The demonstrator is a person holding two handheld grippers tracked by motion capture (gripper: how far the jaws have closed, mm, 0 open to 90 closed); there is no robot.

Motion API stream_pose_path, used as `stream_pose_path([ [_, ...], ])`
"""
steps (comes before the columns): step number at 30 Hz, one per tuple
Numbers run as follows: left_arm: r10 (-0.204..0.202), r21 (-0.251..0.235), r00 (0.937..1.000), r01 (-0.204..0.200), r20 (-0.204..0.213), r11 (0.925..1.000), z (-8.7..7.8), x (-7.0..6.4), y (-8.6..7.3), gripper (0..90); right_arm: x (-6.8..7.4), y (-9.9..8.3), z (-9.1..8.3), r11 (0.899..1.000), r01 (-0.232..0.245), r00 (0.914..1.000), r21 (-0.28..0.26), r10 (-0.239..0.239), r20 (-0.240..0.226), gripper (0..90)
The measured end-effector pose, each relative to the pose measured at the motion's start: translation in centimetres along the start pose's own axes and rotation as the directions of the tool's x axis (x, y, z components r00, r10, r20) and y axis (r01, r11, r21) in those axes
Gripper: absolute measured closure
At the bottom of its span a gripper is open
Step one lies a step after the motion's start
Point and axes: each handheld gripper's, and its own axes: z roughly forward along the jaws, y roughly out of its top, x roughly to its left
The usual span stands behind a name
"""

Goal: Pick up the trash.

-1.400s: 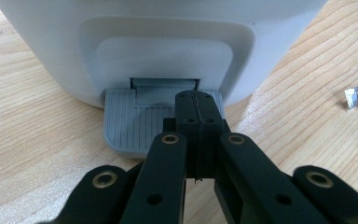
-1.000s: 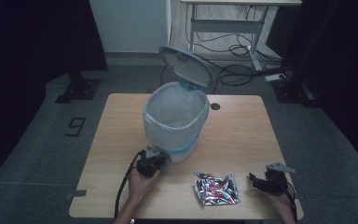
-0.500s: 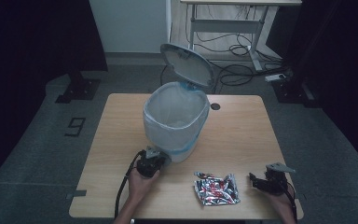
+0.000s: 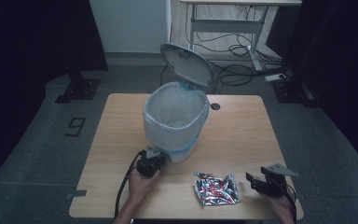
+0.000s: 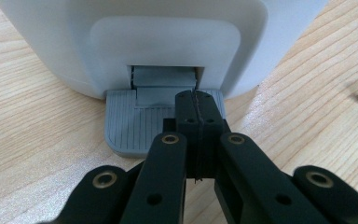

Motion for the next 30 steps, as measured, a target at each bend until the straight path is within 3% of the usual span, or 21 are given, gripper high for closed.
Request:
stream_pose_path([
  [9, 0.002, 0.0, 1.0, -0.002, 0.0, 1.0, 0.0, 0.0, 0.0, 90.0, 1.6, 0.7, -0.8, 0.998, 0.046, 0.9982, -0.043, -0.047, -0.037, 31.8],
  [20, 0.003, -0.001, 1.0, -0.003, -0.001, 1.0, 0.0, 0.0, 0.0, 90.0, 2.8, 1.1, -1.0, 0.997, 0.061, 0.9929, -0.041, -0.065, -0.1, 31.8],
  [30, 0.007, -0.002, 1.0, -0.007, -0.003, 1.0, 0.0, 0.0, 0.0, 90.0, 4.2, 1.4, -1.1, 0.995, 0.082, 0.9876, -0.054, -0.088, -0.129, 32.7],
])
